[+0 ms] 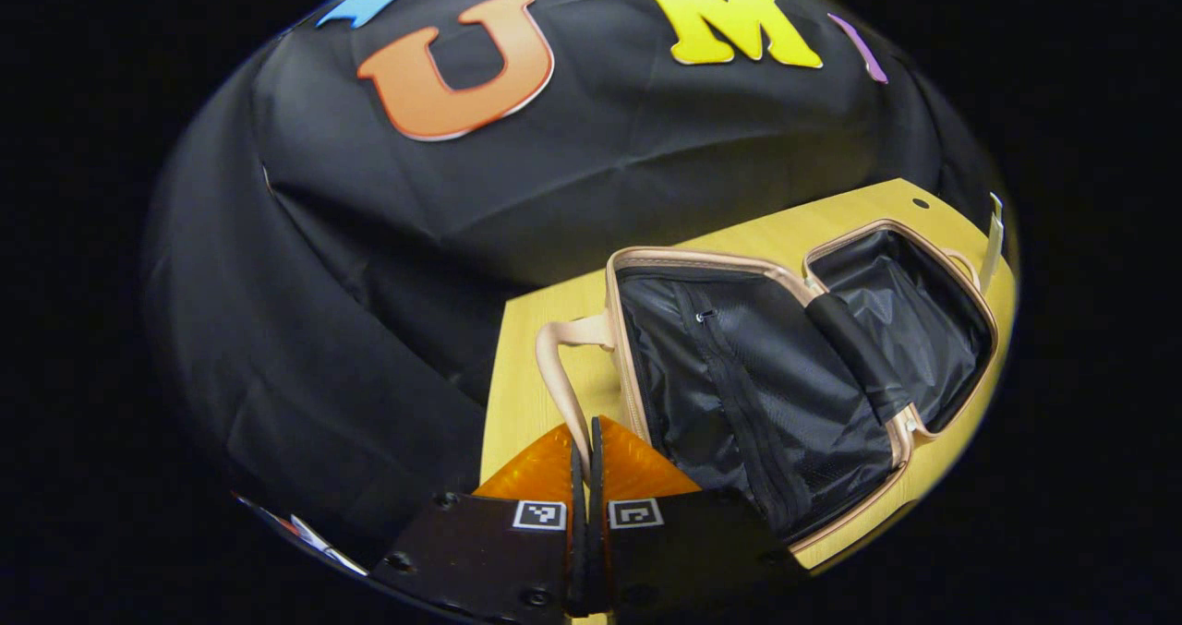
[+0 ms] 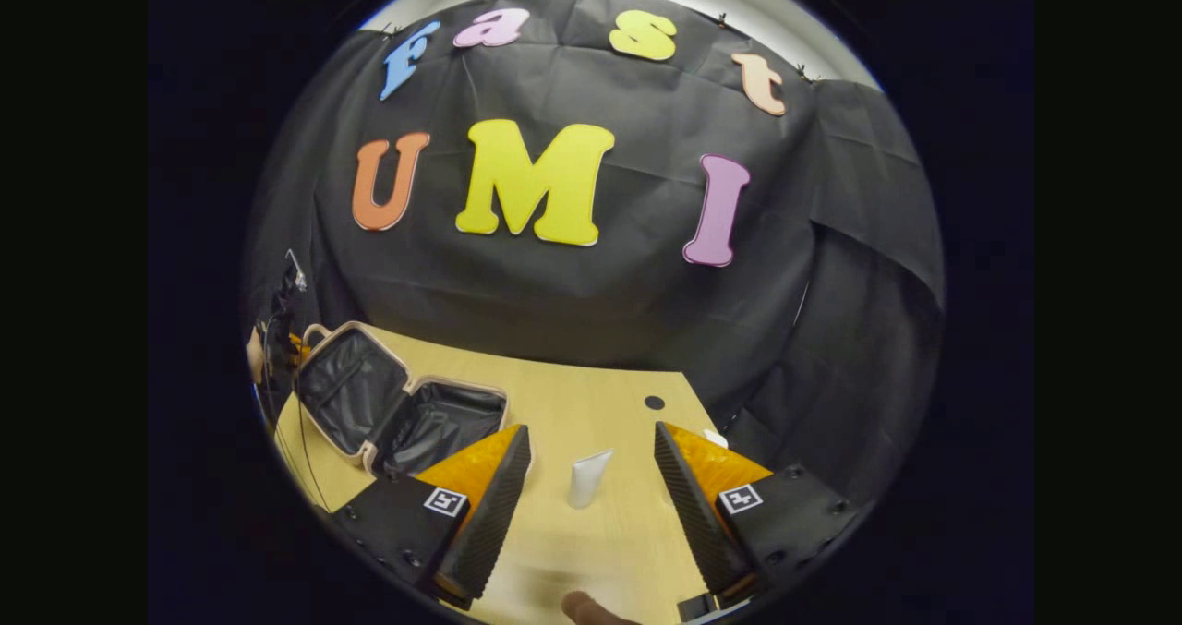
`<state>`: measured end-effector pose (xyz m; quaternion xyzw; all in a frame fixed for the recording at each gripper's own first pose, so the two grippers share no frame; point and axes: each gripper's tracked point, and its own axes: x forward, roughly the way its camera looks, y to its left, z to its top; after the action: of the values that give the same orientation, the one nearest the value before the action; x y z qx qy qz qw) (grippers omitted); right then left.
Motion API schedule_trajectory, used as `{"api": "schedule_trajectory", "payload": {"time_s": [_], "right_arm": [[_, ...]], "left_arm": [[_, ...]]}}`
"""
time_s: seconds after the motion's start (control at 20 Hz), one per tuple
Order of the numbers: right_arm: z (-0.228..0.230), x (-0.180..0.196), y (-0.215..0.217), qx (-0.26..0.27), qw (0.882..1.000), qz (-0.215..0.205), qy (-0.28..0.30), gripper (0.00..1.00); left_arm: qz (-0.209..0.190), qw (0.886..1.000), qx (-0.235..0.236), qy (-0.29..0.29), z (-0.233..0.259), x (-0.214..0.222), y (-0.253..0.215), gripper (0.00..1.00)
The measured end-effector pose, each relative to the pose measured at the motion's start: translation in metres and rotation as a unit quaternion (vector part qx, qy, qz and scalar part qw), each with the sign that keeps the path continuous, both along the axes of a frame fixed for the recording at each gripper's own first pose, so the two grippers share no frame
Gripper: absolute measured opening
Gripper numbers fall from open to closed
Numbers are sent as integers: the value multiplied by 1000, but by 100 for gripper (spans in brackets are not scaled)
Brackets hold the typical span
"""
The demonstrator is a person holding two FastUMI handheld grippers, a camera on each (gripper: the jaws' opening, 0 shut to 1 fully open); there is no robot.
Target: First open the suitcase, pack the skin care products into it, and then close the suitcase.
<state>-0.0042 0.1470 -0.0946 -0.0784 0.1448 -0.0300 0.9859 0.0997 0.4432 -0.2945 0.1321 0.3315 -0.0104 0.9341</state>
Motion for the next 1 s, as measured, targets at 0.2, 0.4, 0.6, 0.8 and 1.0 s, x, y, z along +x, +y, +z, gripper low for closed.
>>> {"api": "schedule_trajectory", "payload": {"time_s": [0.2, 0.4, 0.6, 0.8, 1.0], "right_arm": [[3, 2, 5, -32, 999, -4, -5, 80], [11, 8, 4, -33, 999, -11, -10, 80], [4, 8, -5, -33, 999, -23, -2, 80], [-5, 3, -9, -22, 1000, -19, 6, 80], [-12, -2, -24, -11, 1000, -15, 8, 80]], "left_arm": [[6, 998, -50, 38, -50, -1, 9, 3], [7, 996, -70, 60, -68, -2, 10, 3], [4, 994, -90, 64, -78, -4, 10, 11], [21, 994, -78, 69, -77, -8, 20, 29], [36, 997, -7, 67, -56, -21, 33, 72]]}}
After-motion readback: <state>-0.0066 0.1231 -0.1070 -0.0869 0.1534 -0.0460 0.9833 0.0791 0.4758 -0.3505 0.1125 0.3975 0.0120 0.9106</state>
